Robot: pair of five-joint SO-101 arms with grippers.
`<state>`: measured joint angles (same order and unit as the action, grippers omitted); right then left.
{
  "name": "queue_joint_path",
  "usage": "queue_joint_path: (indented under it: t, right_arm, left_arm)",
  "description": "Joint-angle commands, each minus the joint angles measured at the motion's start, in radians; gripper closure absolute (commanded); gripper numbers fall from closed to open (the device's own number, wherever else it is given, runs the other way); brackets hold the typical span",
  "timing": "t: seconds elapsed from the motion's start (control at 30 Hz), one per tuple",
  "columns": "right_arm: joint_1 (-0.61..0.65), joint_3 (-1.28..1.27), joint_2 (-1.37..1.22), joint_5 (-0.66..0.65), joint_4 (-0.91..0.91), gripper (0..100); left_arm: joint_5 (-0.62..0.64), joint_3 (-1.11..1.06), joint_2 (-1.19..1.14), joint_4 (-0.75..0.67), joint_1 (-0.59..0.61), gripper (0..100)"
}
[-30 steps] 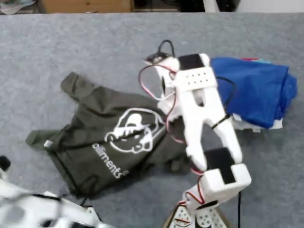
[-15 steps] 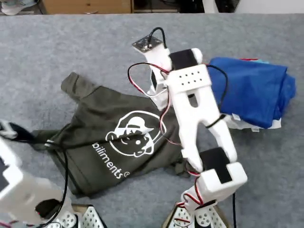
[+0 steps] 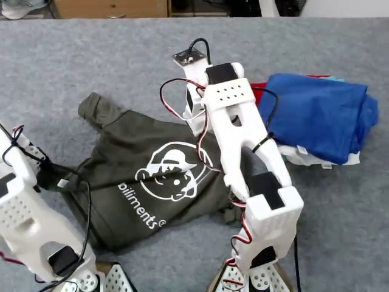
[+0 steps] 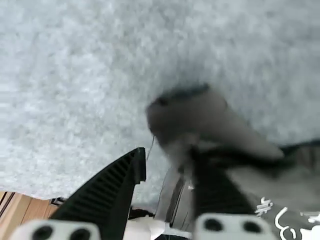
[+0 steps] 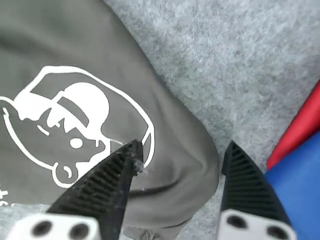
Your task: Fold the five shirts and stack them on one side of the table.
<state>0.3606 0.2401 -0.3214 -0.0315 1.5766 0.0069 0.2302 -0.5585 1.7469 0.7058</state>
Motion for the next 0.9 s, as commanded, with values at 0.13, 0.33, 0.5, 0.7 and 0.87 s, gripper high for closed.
queue_joint_path:
  t: [0.13, 0.33, 0.5, 0.7, 0.87]
  right_arm:
    - [0.019, 0.045, 0.004, 0.008, -0.066, 73.6]
    - [0.019, 0.039, 0.002, 0.008, -0.086, 73.6]
    - [0.018, 0.039, 0.002, 0.008, -0.086, 73.6]
    - [0.018, 0.044, 0.002, 0.008, -0.086, 73.6]
    - [0.067, 0.038, 0.002, 0.008, -0.132, 73.6]
  left_arm:
    - [0.014, 0.087, -0.097, 0.012, 0.006, 98]
    - [0.015, 0.075, -0.058, 0.014, 0.026, 98]
    - [0.014, 0.054, 0.125, 0.014, 0.095, 98]
    - [0.015, 0.052, 0.466, 0.014, 0.144, 98]
    - [0.015, 0.055, 0.760, 0.014, 0.149, 98]
